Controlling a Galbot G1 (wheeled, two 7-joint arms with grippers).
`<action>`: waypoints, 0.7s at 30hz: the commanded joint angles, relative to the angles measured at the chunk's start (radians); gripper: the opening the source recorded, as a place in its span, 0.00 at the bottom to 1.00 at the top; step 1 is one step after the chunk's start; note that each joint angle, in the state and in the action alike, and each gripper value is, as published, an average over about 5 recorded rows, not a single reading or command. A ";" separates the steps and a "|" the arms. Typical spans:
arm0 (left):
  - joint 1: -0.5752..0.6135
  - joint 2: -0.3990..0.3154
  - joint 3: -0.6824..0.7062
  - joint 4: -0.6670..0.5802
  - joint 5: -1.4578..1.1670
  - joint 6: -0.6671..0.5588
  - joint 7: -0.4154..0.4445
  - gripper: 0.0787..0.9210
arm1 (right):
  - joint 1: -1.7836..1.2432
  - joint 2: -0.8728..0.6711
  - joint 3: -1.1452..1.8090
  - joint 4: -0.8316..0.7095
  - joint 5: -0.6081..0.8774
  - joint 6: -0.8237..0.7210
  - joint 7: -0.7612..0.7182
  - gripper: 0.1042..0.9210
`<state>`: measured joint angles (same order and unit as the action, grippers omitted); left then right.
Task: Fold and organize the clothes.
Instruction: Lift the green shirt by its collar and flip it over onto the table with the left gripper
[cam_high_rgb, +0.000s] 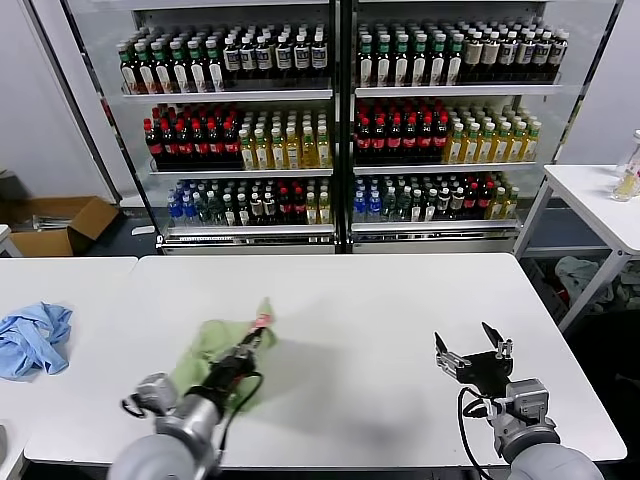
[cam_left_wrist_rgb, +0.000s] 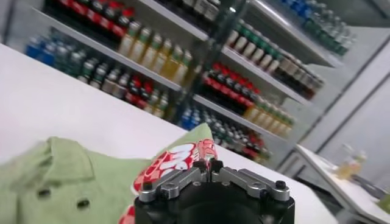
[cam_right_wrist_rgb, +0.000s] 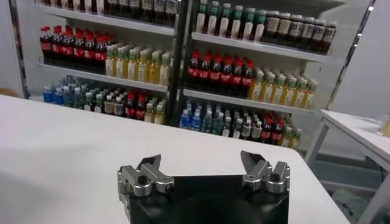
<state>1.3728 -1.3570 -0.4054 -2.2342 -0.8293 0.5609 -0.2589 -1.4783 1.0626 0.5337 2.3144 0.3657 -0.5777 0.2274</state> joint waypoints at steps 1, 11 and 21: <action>-0.111 -0.180 0.242 0.119 0.166 -0.053 -0.042 0.02 | -0.004 0.002 0.007 -0.002 0.000 -0.001 0.001 0.88; -0.182 -0.191 0.238 0.170 0.149 -0.128 -0.067 0.02 | -0.013 0.010 0.019 0.000 -0.002 -0.001 0.001 0.88; -0.097 -0.114 0.227 0.055 0.327 -0.198 0.138 0.28 | 0.031 0.020 -0.026 -0.030 0.013 -0.001 0.010 0.88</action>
<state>1.2560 -1.5036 -0.1793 -2.1214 -0.6608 0.4370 -0.2679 -1.4713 1.0763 0.5357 2.3032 0.3659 -0.5782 0.2307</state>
